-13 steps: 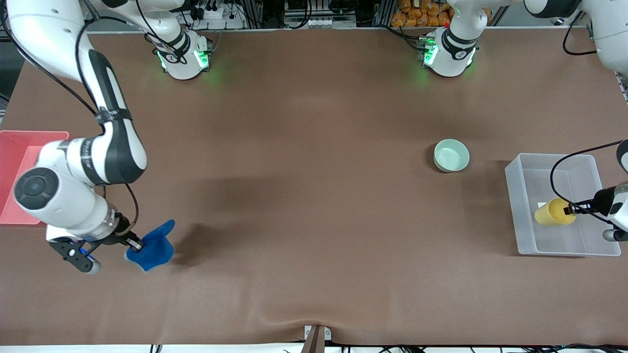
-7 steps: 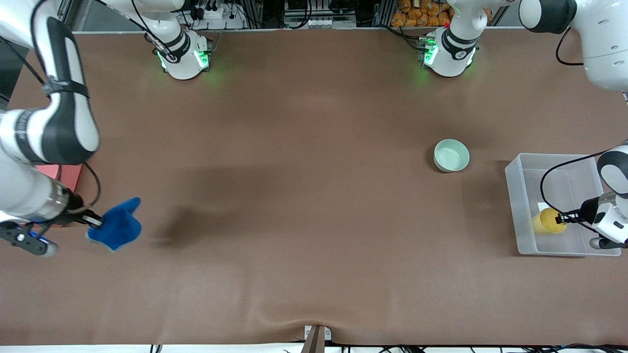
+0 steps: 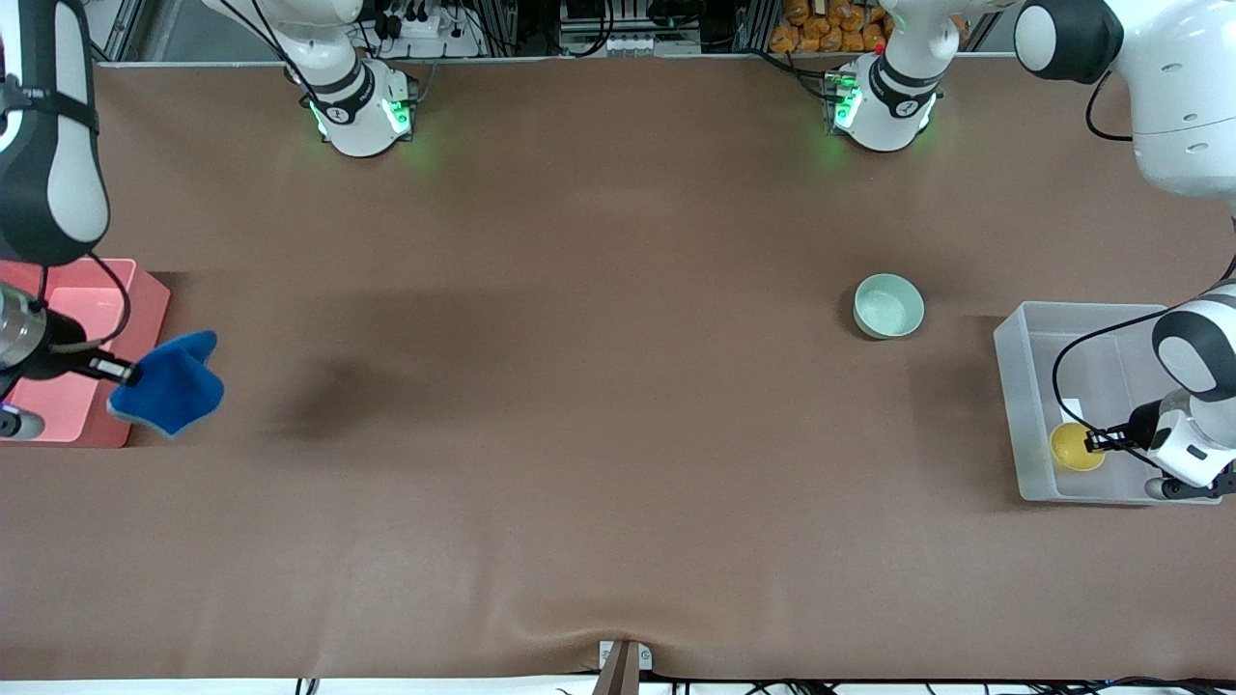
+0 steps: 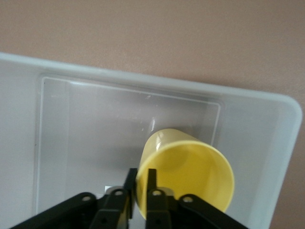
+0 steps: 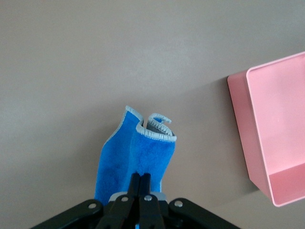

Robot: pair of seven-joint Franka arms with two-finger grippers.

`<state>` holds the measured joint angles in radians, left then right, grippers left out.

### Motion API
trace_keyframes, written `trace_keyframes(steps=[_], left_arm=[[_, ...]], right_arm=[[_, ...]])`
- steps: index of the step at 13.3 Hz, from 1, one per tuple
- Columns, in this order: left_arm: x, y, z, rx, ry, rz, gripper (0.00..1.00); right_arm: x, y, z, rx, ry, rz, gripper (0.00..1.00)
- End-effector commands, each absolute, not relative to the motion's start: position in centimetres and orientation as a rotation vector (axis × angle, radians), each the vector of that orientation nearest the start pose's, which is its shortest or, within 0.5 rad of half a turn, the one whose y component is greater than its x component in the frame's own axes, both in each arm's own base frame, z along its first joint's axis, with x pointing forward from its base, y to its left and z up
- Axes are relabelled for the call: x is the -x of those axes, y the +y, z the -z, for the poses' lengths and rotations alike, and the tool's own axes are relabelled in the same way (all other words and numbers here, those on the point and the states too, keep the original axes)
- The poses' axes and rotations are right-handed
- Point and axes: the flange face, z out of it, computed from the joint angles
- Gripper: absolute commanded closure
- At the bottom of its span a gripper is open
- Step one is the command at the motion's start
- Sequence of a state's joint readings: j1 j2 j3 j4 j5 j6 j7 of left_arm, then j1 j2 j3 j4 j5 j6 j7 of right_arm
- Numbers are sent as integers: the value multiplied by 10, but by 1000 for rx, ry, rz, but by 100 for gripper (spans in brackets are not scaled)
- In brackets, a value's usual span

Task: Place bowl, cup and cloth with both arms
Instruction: 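Lower the cloth into the pink bin while the left gripper releases the cup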

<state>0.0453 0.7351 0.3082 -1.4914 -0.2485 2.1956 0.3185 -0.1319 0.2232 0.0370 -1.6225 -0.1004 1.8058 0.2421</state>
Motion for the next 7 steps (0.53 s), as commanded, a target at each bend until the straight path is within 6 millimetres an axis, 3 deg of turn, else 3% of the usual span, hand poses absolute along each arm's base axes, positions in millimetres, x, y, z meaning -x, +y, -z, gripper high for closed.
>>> trace_keyframes(steps=[1, 2, 3, 5, 7], left_arm=[[-692, 203, -254, 3136, -143, 39, 40], [-693, 202, -257, 3134, -146, 45, 25], [-693, 203, -265, 3127, -140, 56, 19], [-692, 206, -287, 3127, -147, 80, 12], [-687, 198, -310, 3131, -105, 3, 7]], right_arm=[[-580, -62, -502, 3193, 472, -28, 100], [-571, -59, -508, 3195, 468, -18, 100], [-568, -59, -511, 3195, 471, -15, 100], [-567, -68, -511, 3197, 471, -20, 100], [-563, -94, -516, 3204, 422, -16, 100]])
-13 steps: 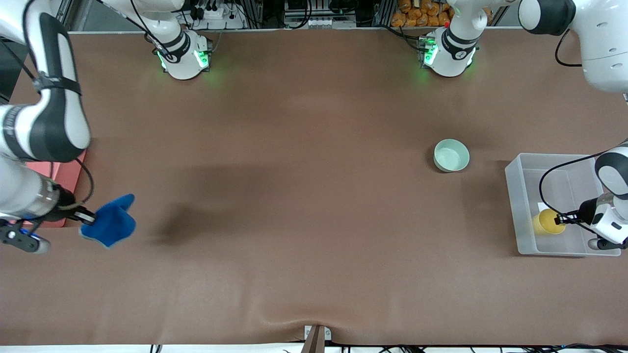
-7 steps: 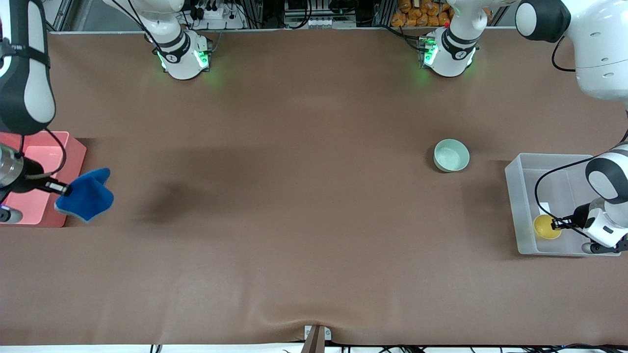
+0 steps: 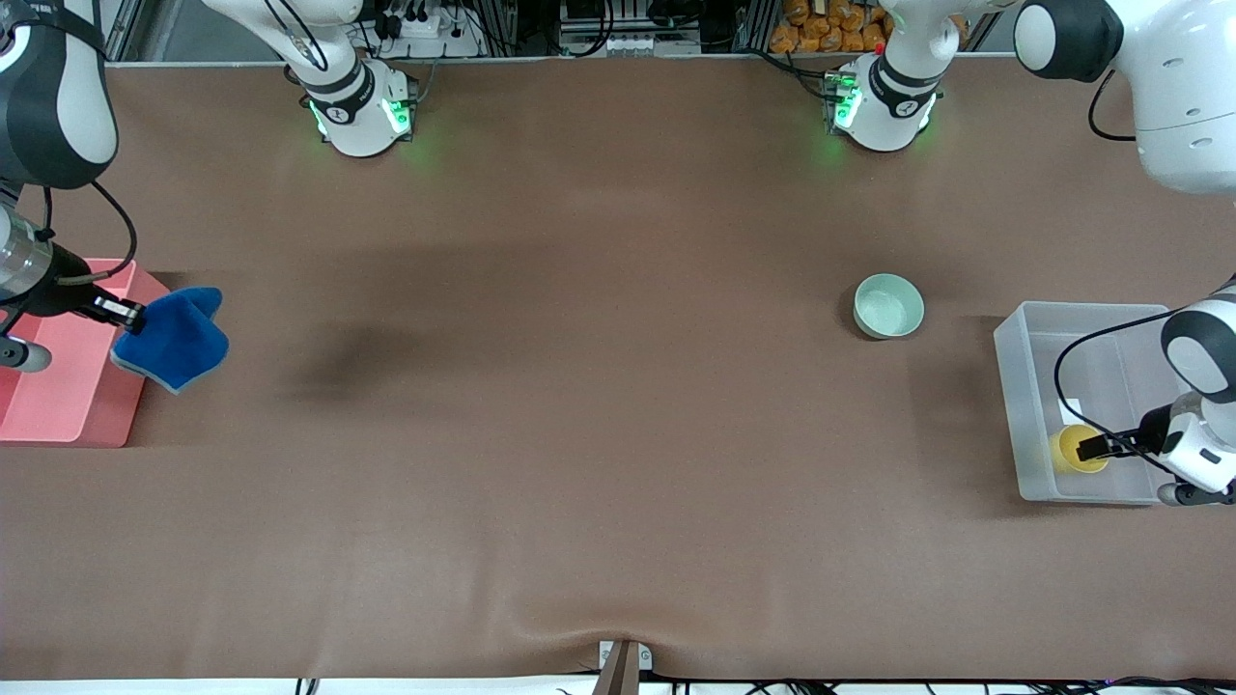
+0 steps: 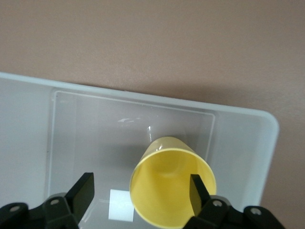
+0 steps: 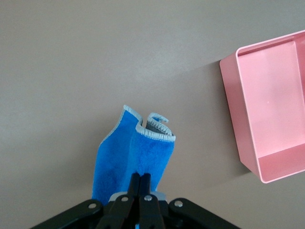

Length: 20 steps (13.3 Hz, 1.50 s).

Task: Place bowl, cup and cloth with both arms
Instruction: 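Lower the cloth into the pink bin while the left gripper releases the cup, then move the left gripper to the pale green bowl and grasp its rim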

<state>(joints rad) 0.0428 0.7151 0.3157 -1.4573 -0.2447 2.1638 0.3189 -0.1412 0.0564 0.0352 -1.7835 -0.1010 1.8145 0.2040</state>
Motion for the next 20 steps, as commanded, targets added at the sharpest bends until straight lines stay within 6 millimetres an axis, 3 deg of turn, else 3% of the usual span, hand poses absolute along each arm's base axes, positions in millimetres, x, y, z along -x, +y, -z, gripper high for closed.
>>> trace_keyframes(steps=[1, 5, 7, 8, 10, 13, 15, 18, 20], left_arm=[[-684, 192, -331, 3115, -79, -14, 2], [-664, 161, -397, 3138, -183, -109, 0], [-643, 147, -417, 3164, -217, -125, 0], [-631, 132, -417, 3177, -215, -148, 0], [-606, 102, -406, 3141, -189, -179, 0], [-561, 45, -367, 3098, -248, -115, 0], [-551, 8, -353, 3095, -271, -146, 0], [-516, -8, -326, 3104, -236, -128, 0], [-484, -6, -291, 3106, -238, -128, 0]], right_arm=[[-559, -109, -518, 3208, 391, -24, 100], [-548, -158, -521, 3217, 374, -44, 100], [-541, -188, -525, 3221, 341, -37, 100], [-535, -208, -526, 3224, 323, -35, 100], [-523, -248, -523, 3228, 277, -46, 100], [-504, -309, -502, 3223, 224, -78, 100], [-491, -350, -486, 3270, 178, -97, 100], [-498, -397, -449, 3291, 170, -144, 100], [-503, -423, -427, 3281, 111, -164, 100]])
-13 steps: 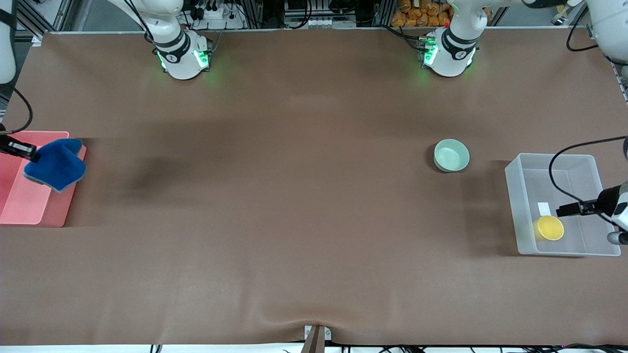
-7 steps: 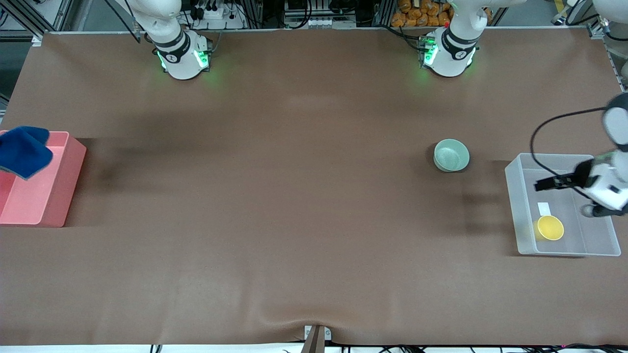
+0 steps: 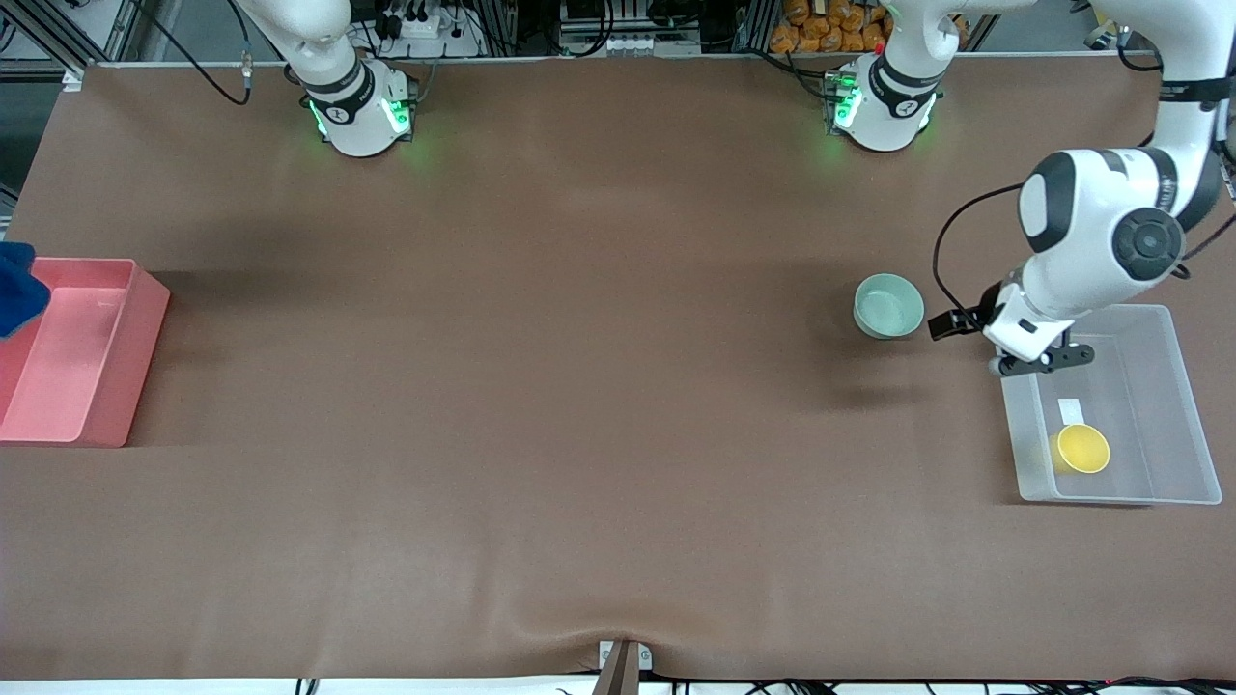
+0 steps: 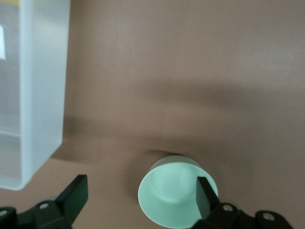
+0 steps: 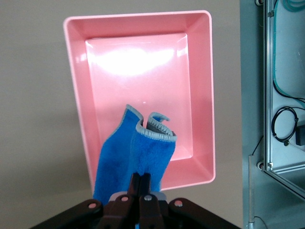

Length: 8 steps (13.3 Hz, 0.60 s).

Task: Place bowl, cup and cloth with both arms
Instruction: 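Move the left gripper to the pale green bowl and grasp its rim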

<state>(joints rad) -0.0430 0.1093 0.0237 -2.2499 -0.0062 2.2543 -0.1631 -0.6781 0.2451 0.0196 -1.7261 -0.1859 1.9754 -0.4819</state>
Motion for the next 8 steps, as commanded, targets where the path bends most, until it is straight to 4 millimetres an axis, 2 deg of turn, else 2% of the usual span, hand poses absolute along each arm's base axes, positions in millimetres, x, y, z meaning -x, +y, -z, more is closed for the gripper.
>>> trace_keyframes(steps=[1, 3, 4, 6, 8], left_arm=[[-471, -6, -277, 3107, -237, -131, 0], [-451, -7, -256, 3110, -233, -120, 0], [-443, -8, -247, 3112, -230, -103, 3], [-428, -9, -231, 3118, -222, -65, 15], [-420, -13, -219, 3115, -194, -86, 46]], right_arm=[[-505, -431, -416, 3286, 91, -148, 100], [-506, -447, -379, 3276, 105, -145, 100], [-507, -452, -371, 3271, 115, -146, 100], [-513, -456, -360, 3284, 119, -106, 100], [-515, -459, -340, 3278, 110, -112, 100]])
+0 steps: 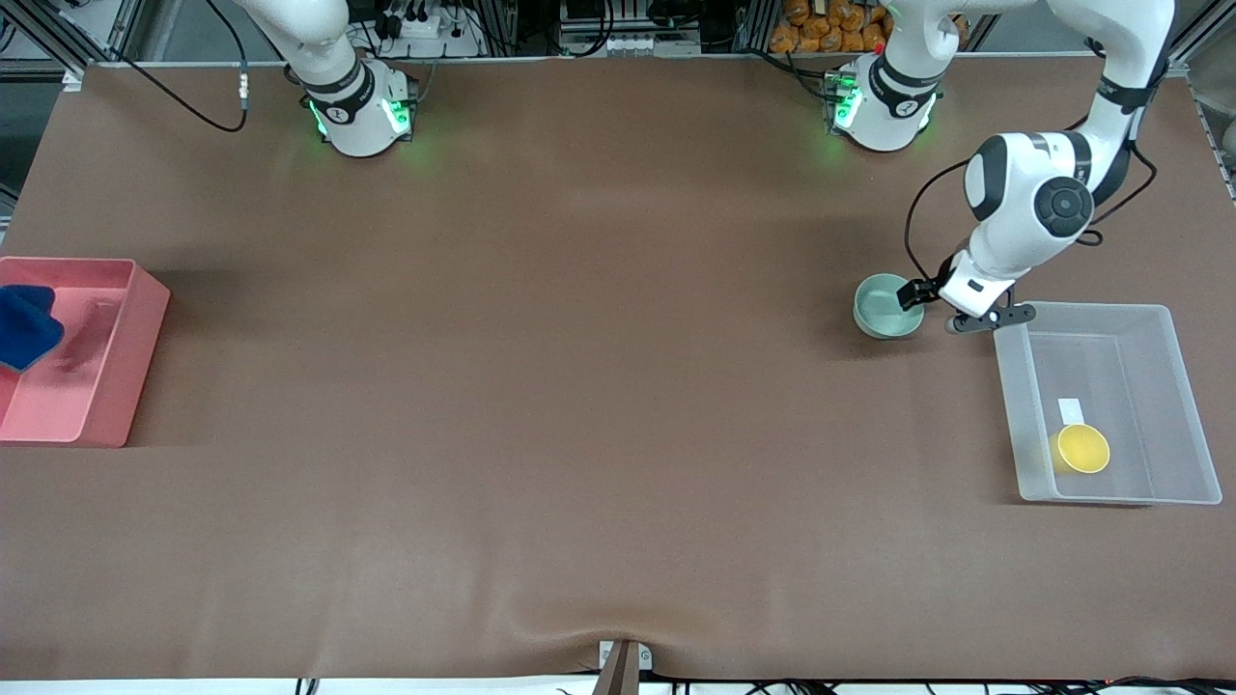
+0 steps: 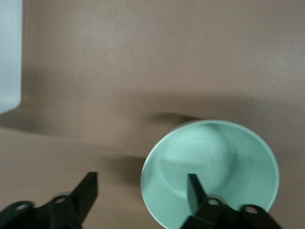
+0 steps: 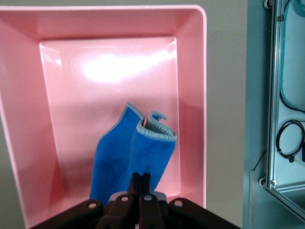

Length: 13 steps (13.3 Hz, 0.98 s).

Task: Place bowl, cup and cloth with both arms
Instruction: 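Move the left gripper to the pale green bowl and grasp its rim, then carry the green bowl into the clear bin with the left gripper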

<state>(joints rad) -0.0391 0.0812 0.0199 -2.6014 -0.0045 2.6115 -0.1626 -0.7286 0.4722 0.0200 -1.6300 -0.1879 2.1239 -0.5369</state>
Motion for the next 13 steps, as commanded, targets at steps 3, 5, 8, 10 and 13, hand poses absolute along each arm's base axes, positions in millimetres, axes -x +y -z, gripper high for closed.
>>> trace_keyframes(steps=[3, 5, 8, 10, 13], left_arm=[[-421, -16, -210, 3108, -153, -91, 87], [-423, -15, -210, 3109, -158, -82, 100], [-431, -10, -214, 3110, -177, -54, 100], [-449, 0, -232, 3112, -188, 7, 100], [-488, 25, -279, 3100, -210, -41, 100]], right_arm=[[-508, -469, -324, 3264, 133, -112, 100], [-508, -469, -314, 3253, 133, -123, 100], [-513, -465, -296, 3236, 120, -134, 100], [-519, -463, -282, 3246, 109, -88, 100], [-519, -462, -260, 3228, 104, -115, 100]])
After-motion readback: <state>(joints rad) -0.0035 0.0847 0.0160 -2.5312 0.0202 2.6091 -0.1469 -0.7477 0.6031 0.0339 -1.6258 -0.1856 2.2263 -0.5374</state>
